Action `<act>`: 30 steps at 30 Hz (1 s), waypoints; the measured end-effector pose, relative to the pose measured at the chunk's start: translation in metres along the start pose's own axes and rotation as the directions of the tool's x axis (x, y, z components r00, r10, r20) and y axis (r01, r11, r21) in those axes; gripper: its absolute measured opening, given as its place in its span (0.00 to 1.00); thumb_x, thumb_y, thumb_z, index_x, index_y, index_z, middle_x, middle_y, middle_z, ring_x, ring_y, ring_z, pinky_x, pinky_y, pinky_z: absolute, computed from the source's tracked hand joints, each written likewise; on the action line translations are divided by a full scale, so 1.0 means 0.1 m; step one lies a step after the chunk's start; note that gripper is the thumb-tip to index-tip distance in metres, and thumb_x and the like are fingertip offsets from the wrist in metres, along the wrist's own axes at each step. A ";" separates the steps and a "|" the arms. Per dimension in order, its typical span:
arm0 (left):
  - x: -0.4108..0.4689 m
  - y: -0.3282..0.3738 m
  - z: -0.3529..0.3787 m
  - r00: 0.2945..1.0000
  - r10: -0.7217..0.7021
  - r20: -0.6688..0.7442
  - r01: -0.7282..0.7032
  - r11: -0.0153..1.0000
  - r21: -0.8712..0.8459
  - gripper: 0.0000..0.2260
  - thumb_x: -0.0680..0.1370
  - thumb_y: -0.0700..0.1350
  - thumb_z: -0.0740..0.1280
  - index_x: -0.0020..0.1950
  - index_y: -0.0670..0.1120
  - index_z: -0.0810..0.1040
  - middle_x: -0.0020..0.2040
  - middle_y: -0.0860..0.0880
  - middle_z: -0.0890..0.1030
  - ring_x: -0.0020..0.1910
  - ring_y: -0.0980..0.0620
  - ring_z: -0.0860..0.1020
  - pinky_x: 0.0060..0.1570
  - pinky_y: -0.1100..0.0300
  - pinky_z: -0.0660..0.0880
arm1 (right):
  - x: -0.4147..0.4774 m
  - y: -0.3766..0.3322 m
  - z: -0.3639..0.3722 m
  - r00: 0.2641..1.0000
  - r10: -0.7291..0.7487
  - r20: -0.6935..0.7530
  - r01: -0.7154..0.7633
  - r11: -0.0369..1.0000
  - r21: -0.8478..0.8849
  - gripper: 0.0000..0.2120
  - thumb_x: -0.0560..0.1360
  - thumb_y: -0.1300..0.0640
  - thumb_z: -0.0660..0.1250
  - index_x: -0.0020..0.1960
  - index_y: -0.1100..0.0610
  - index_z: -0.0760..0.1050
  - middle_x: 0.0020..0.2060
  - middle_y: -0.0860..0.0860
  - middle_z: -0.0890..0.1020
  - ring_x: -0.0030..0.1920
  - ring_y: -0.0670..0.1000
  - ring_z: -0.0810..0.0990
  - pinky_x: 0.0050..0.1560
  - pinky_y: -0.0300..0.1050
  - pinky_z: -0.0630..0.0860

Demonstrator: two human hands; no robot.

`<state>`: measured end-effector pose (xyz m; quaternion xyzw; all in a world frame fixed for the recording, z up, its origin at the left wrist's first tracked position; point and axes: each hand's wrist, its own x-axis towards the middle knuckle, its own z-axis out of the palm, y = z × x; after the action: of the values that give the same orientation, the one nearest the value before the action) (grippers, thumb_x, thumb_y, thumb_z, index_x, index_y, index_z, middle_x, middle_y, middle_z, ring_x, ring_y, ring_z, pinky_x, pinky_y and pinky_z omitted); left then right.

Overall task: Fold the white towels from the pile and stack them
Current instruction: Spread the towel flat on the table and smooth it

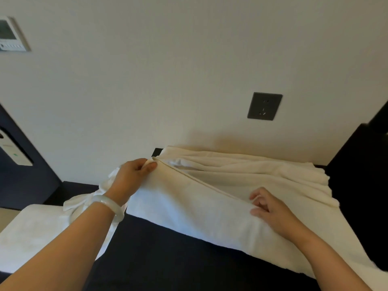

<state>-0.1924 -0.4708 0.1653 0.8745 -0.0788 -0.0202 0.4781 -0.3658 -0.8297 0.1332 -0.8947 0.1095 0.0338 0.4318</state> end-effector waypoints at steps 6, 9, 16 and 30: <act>0.18 -0.34 0.39 0.976 -0.219 0.005 0.217 0.969 0.115 0.20 0.80 0.59 0.63 0.38 0.44 0.75 0.34 0.49 0.75 0.35 0.49 0.73 0.40 0.55 0.70 | 0.90 0.12 0.05 0.999 -0.005 -0.034 -0.004 0.965 -0.264 0.02 0.81 0.57 0.63 0.51 0.52 0.75 0.46 0.48 0.78 0.50 0.52 0.78 0.48 0.43 0.71; 0.13 -0.54 0.53 0.963 -0.271 0.006 0.257 0.919 0.299 0.19 0.81 0.56 0.61 0.35 0.45 0.68 0.32 0.49 0.70 0.32 0.51 0.69 0.39 0.56 0.67 | 0.99 0.26 0.23 0.999 0.005 -0.042 -0.021 0.923 -0.385 0.07 0.80 0.52 0.62 0.52 0.54 0.74 0.49 0.49 0.78 0.51 0.53 0.78 0.48 0.48 0.74; -0.20 -0.63 0.39 0.932 -0.354 0.074 0.319 0.901 0.293 0.18 0.82 0.54 0.60 0.46 0.40 0.77 0.43 0.42 0.80 0.43 0.45 0.79 0.52 0.50 0.76 | 0.76 0.34 0.21 0.995 -0.018 0.097 0.058 0.902 -0.429 0.07 0.78 0.45 0.65 0.46 0.46 0.69 0.42 0.42 0.76 0.43 0.47 0.77 0.40 0.40 0.69; -1.42 -0.87 -0.09 0.881 -0.434 0.189 0.373 0.882 0.288 0.13 0.79 0.51 0.66 0.41 0.43 0.81 0.35 0.49 0.82 0.35 0.55 0.80 0.39 0.61 0.74 | -0.16 0.07 0.11 0.805 0.065 0.590 0.246 0.868 -0.432 0.10 0.76 0.46 0.67 0.43 0.48 0.69 0.40 0.42 0.74 0.40 0.37 0.71 0.45 0.36 0.67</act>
<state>-0.3212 -0.3950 0.0915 0.9139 0.0453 -0.2191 0.3388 -0.3827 -0.8227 0.1234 -0.9233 -0.0855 0.3132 0.2050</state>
